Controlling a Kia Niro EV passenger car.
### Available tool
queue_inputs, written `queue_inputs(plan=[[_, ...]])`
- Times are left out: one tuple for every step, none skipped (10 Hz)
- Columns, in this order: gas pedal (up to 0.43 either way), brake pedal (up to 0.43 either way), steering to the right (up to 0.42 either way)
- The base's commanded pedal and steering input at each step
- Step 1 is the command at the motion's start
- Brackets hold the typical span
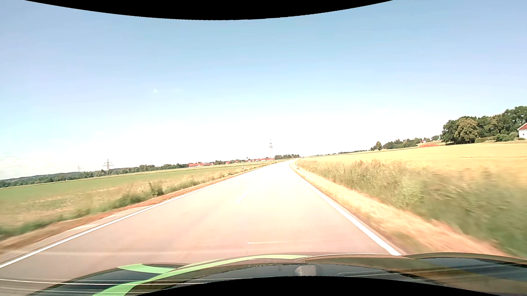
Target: Follow the waypoints while adhering to traffic rules and regulations
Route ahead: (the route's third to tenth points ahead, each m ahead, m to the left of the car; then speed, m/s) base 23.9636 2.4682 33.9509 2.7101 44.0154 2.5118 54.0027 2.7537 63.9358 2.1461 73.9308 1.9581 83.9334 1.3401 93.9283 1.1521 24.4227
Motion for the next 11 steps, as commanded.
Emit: queue_inputs(plan=[[0.240, 0.000, 0.000], [0.260, 0.000, 0.000], [0.268, 0.000, 0.000], [0.280, 0.000, 0.000], [0.280, 0.000, 0.000], [0.287, 0.000, 0.000], [0.287, 0.000, 0.000], [0.287, 0.000, 0.000], [0.299, 0.000, 0.000], [0.299, 0.000, 0.000], [0.299, 0.000, 0.000]])
